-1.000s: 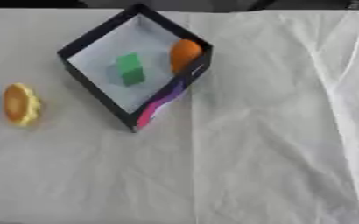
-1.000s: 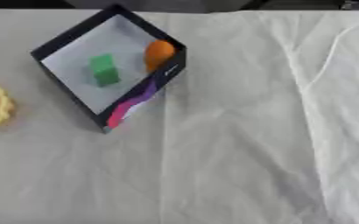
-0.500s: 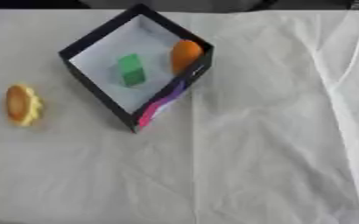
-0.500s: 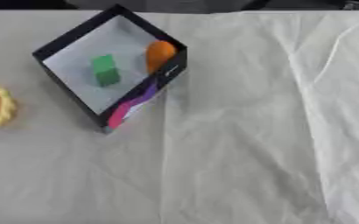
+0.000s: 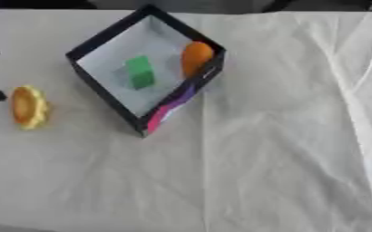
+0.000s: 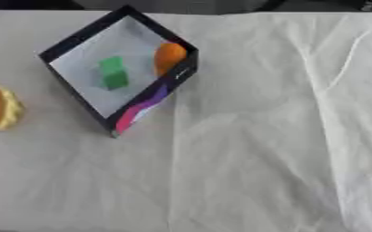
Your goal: Pick up objects on the table and place them in the box.
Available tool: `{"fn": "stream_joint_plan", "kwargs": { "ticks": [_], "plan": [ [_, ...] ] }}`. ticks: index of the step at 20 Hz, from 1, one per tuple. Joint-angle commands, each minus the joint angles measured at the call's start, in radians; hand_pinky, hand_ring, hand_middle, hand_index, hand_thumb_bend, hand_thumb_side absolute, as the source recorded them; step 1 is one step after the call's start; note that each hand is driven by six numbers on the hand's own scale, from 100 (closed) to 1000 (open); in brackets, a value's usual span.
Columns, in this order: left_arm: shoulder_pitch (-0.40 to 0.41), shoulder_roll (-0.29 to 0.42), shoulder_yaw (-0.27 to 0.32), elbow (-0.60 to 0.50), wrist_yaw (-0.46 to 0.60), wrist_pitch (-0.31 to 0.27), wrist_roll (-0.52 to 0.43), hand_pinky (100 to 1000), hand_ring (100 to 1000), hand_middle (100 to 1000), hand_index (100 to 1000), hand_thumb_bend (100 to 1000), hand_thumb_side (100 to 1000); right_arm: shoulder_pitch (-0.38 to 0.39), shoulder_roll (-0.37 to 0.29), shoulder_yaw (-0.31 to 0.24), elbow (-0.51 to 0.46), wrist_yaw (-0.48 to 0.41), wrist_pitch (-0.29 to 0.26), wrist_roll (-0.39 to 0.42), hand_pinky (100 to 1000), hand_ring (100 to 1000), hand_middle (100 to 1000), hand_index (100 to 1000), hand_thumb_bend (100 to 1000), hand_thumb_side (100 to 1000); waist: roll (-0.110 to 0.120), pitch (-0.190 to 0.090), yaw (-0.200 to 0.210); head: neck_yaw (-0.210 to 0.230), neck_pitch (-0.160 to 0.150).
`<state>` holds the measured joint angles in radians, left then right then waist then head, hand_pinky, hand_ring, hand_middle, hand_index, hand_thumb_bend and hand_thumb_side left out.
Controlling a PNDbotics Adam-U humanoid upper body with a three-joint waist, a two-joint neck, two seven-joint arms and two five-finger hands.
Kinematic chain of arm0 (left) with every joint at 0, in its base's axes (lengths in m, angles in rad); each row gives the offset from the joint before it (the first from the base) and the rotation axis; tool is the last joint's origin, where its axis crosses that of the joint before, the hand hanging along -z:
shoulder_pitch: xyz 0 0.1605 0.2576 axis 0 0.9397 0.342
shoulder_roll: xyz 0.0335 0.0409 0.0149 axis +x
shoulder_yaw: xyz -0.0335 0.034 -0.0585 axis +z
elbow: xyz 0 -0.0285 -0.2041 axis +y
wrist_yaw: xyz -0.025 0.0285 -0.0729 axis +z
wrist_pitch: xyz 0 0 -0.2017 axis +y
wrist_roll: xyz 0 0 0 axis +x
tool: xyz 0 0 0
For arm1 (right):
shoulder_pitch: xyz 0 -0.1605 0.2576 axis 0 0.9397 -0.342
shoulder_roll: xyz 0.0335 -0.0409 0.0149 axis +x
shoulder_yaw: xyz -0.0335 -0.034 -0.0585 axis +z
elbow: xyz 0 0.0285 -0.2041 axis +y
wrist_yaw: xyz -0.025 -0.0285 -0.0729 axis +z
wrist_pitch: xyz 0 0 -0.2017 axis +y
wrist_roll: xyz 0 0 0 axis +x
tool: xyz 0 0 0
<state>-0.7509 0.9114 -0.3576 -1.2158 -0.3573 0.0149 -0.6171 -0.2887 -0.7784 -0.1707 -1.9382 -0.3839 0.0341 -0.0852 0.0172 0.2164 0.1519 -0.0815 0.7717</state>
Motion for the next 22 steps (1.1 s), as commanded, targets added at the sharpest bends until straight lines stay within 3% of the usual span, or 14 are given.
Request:
{"fn": "stream_joint_plan", "kwargs": {
  "ticks": [1,9,15,19,22],
  "plan": [
    [-0.043,-0.030,-0.021,0.079,-0.030,0.015,-0.010,857,804,754,881,600,468,-0.009,-0.016,-0.003,-0.004,0.003,0.005,0.005,1000,716,661,835,100,547,0.013,-0.037,0.002,0.003,-0.002],
    [-0.105,-0.171,-0.016,0.280,-0.142,-0.016,0.020,846,800,756,877,591,471,-0.009,-0.002,0.001,0.005,0.007,0.012,0.014,1000,710,655,828,100,551,0.010,-0.033,-0.003,0.010,-0.002],
    [-0.115,-0.206,-0.012,0.308,-0.151,-0.045,0.038,828,765,712,825,509,434,-0.009,0.004,0.000,0.011,0.009,0.018,0.019,1000,709,654,825,100,555,0.010,-0.026,-0.008,0.016,-0.002],
    [-0.106,-0.181,-0.029,0.236,-0.115,-0.039,0.038,801,725,660,791,407,352,-0.008,0.003,0.001,0.012,0.011,0.019,0.024,1000,709,654,825,100,556,0.013,-0.025,-0.007,0.017,-0.002],
    [-0.095,-0.157,-0.041,0.168,-0.081,-0.012,0.042,783,704,631,758,353,177,-0.005,0.003,0.000,0.015,0.013,0.021,0.026,1000,709,654,825,100,557,0.014,-0.025,-0.006,0.020,-0.002]
  ]
}}
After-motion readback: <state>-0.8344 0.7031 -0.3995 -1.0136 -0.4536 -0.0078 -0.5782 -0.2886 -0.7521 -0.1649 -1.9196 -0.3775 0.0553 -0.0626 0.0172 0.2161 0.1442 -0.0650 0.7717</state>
